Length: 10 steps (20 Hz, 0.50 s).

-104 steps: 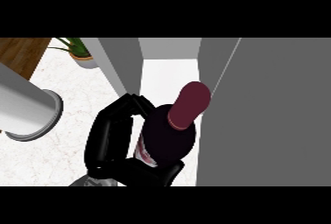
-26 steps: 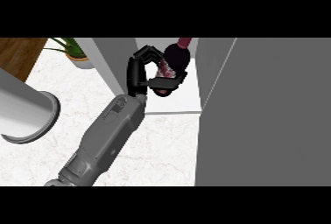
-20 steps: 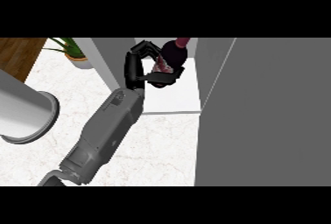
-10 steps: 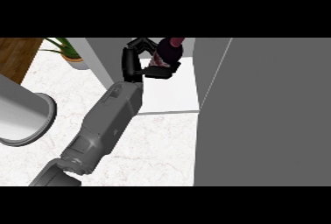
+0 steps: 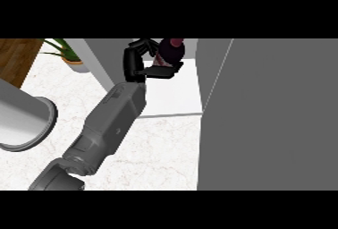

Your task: Pick up the wine, place it into the cabinet and close the cabinet

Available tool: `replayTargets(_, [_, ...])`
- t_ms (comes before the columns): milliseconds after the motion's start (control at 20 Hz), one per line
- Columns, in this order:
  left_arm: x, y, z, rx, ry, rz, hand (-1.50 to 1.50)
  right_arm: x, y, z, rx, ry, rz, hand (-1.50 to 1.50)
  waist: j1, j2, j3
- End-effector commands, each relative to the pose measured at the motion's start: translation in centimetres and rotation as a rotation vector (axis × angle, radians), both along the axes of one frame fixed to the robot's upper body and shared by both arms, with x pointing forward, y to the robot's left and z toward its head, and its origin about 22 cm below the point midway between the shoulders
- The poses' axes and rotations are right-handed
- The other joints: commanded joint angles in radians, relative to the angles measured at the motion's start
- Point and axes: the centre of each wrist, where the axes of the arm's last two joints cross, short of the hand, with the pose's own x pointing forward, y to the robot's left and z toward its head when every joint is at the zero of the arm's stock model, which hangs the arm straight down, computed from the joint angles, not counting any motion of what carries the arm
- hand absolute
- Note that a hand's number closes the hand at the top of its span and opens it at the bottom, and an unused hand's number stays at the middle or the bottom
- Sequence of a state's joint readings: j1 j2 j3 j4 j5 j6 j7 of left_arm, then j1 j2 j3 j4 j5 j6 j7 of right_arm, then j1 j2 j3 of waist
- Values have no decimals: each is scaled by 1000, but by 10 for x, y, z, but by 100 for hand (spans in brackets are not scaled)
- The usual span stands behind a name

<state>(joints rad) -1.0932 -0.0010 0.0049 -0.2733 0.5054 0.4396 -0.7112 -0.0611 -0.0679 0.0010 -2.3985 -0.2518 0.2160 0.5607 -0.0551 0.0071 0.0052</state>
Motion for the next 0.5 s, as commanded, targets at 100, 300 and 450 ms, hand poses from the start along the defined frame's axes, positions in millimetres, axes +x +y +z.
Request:
replayTargets(100, [1,4,-5,-51,20,67,150,-17,-1,7,18,-34,29,-150,-10,11,-6])
replayTargets(300, [0,4,-9,3,31,84,150,-16,8,8,23,-45,22,-150,-3,11,-6])
replayTargets(450, [-6,23,-27,42,44,71,-150,-19,6,16,14,-33,37,-150,2,9,-6])
